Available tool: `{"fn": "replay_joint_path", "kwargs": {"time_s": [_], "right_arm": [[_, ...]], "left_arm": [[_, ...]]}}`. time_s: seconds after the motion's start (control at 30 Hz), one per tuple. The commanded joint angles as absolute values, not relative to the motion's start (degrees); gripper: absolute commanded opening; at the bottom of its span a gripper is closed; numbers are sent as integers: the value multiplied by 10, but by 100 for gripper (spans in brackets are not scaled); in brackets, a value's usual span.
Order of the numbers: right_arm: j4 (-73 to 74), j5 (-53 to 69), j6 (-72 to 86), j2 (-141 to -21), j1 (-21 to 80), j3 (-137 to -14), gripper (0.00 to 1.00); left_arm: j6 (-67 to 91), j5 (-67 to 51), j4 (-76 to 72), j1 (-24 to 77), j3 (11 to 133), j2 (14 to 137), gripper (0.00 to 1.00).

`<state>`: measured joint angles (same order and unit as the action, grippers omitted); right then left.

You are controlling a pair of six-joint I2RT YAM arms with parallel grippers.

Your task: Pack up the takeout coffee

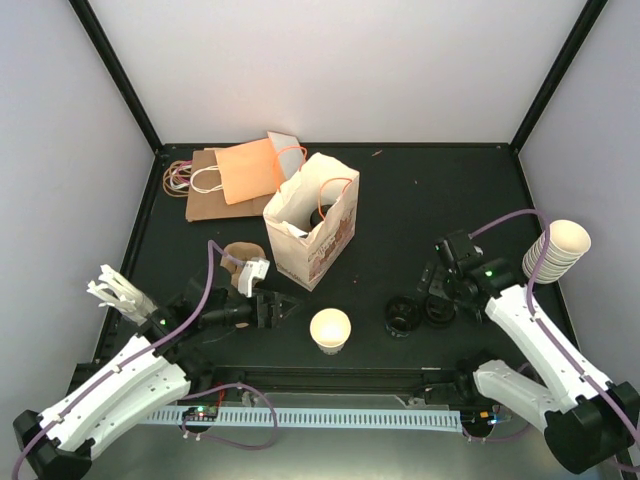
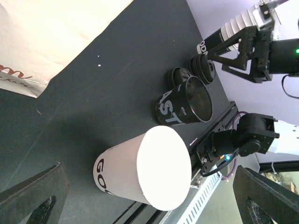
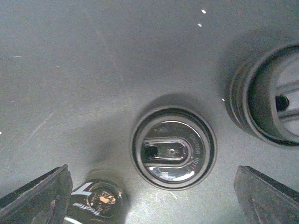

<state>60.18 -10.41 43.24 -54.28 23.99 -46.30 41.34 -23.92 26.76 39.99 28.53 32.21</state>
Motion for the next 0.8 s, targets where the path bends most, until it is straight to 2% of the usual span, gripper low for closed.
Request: {"fn": "replay_joint_path", "kwargs": {"time_s": [0.0, 0.2, 0.4, 0.77], "right_arm": [[614, -108, 506, -565, 222, -447, 98], [580, -116, 515, -604, 208, -418, 100], [530, -75, 497, -625, 207, -394, 97], [510, -81, 487, -665, 207, -382, 91]], "left_arm": [[411, -229, 251, 405, 282, 317, 99], [408, -218, 261, 405, 283, 317, 99], [407, -206, 265, 405, 280, 313, 99], [407, -193, 275, 405, 283, 307, 99]]}}
